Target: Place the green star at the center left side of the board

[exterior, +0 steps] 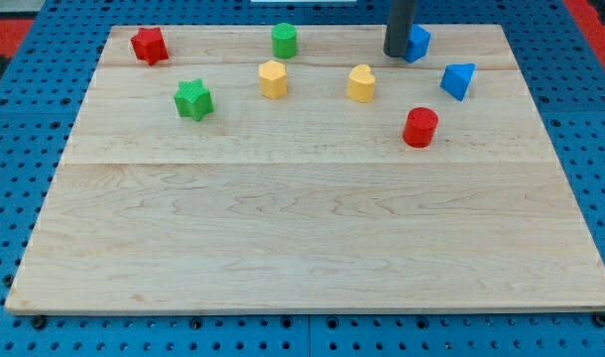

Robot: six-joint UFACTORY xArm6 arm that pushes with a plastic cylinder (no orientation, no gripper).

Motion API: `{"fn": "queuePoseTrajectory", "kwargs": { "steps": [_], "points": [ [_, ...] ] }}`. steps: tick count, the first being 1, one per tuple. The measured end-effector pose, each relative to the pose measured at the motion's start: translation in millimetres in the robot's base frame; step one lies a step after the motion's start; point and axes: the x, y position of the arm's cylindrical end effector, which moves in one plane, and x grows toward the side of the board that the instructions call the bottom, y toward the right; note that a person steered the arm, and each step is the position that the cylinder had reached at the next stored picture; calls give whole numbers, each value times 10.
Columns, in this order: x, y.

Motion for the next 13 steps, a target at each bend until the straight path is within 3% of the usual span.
{"fn": "queuePoseTrajectory", "kwargs": {
  "steps": [4,6,8,9,10,11,12,13],
  "points": [
    [99,-496],
    [294,-1373],
    [1027,-2331],
    [826,-2336],
    [886,-2944],
    [1299,-3328],
    [1599,-3410],
    [1484,-3263]
  ]
}}
